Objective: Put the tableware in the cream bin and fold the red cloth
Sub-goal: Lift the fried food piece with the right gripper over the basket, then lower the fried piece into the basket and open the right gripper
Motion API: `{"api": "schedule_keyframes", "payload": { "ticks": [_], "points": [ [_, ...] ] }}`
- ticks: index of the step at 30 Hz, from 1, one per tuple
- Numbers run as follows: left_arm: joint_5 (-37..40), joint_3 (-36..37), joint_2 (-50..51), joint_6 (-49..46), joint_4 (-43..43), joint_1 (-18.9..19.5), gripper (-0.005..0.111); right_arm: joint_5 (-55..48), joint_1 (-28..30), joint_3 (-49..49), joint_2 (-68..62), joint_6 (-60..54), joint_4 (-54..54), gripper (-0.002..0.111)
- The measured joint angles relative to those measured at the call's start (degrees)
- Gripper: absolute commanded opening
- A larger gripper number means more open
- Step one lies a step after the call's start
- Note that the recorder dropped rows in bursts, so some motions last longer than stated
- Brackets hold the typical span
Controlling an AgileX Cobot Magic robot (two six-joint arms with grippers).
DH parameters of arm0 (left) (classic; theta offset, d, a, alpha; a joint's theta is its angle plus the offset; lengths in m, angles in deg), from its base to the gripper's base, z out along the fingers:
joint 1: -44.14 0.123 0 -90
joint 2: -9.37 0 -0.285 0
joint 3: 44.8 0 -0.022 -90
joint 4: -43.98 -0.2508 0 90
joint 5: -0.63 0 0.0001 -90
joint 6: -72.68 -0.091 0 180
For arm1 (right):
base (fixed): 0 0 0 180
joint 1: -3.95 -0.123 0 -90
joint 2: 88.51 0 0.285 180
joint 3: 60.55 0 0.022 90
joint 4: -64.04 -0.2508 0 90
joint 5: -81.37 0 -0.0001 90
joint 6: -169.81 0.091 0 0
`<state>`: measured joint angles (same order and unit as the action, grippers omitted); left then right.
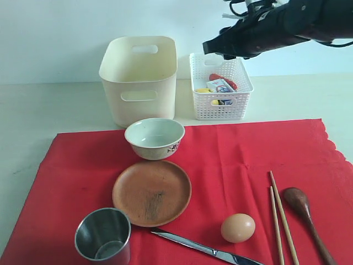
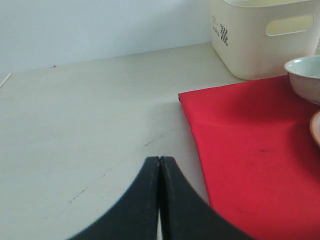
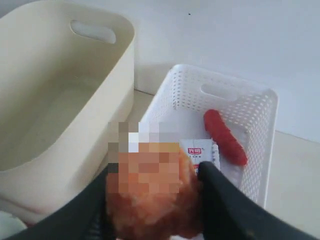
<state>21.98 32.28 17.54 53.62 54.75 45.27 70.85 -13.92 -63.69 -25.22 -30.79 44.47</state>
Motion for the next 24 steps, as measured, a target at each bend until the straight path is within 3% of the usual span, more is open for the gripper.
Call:
{"api": "schedule_keyframes", "payload": {
  "ticks": [21,24],
  "points": [
    [0.0,0.0,0.0,0.0,0.0,0.0,0.0,-3.7,4.0,-35.1,-33.3,2.8,-0.7,0.0],
    [0.0,0.0,0.0,0.0,0.0,0.0,0.0,-3.7,4.1,-38.7,-36.2,3.0,-1.8,0.007]
  ]
}}
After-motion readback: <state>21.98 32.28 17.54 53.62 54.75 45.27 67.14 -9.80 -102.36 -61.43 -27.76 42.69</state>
